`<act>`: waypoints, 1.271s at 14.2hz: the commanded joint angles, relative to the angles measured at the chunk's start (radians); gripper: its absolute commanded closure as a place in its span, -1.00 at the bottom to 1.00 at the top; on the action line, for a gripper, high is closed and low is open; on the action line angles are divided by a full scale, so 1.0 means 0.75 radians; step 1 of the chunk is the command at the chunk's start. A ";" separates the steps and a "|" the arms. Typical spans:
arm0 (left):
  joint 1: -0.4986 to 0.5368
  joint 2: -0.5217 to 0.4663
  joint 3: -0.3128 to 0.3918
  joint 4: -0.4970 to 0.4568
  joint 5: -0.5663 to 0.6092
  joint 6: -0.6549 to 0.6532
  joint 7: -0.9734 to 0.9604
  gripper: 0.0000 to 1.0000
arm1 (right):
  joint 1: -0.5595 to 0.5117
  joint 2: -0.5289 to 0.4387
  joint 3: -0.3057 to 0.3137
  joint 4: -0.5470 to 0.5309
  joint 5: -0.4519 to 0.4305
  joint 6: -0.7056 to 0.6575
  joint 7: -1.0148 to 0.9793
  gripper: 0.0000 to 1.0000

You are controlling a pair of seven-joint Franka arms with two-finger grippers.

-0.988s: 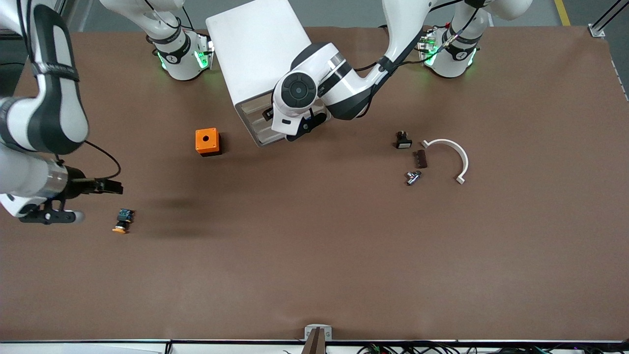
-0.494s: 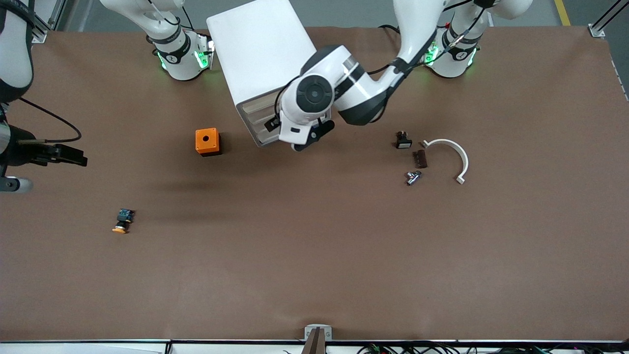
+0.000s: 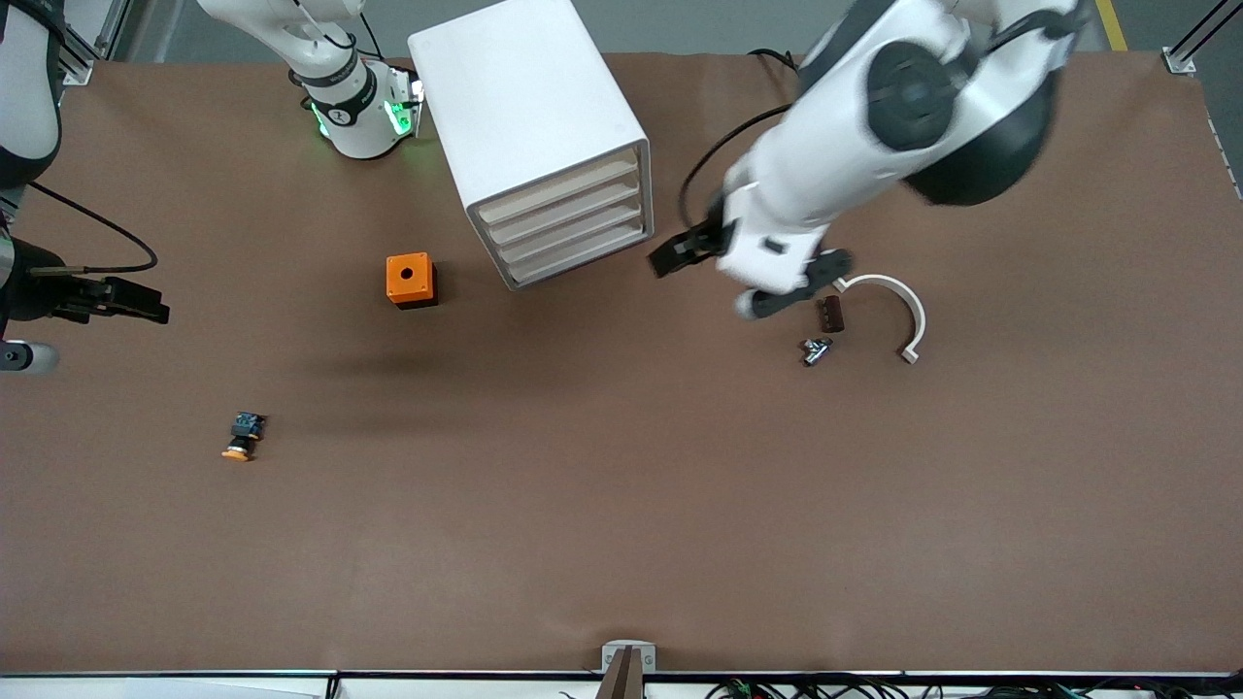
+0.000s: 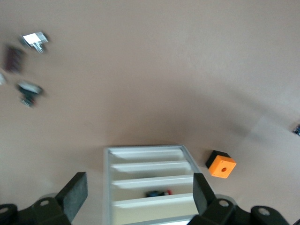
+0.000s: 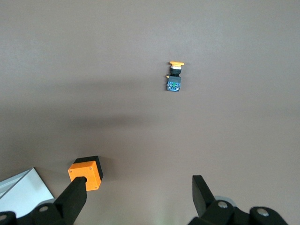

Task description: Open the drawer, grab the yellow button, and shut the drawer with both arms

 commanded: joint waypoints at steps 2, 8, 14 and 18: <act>0.197 -0.121 -0.007 -0.055 0.021 -0.191 0.339 -0.99 | 0.000 0.003 0.009 0.053 -0.014 -0.008 0.005 -1.00; 0.523 -0.205 0.017 -0.069 0.207 -0.351 1.065 -0.99 | -0.010 -0.003 0.005 0.225 0.005 -0.104 -0.001 -1.00; 0.405 -0.272 0.334 -0.176 0.279 -0.337 1.348 -0.99 | -0.010 -0.115 0.003 0.178 0.042 -0.243 0.009 -1.00; 0.372 -0.380 0.340 -0.359 0.379 -0.135 1.350 -0.99 | -0.010 -0.215 0.003 0.082 0.039 -0.229 0.009 -1.00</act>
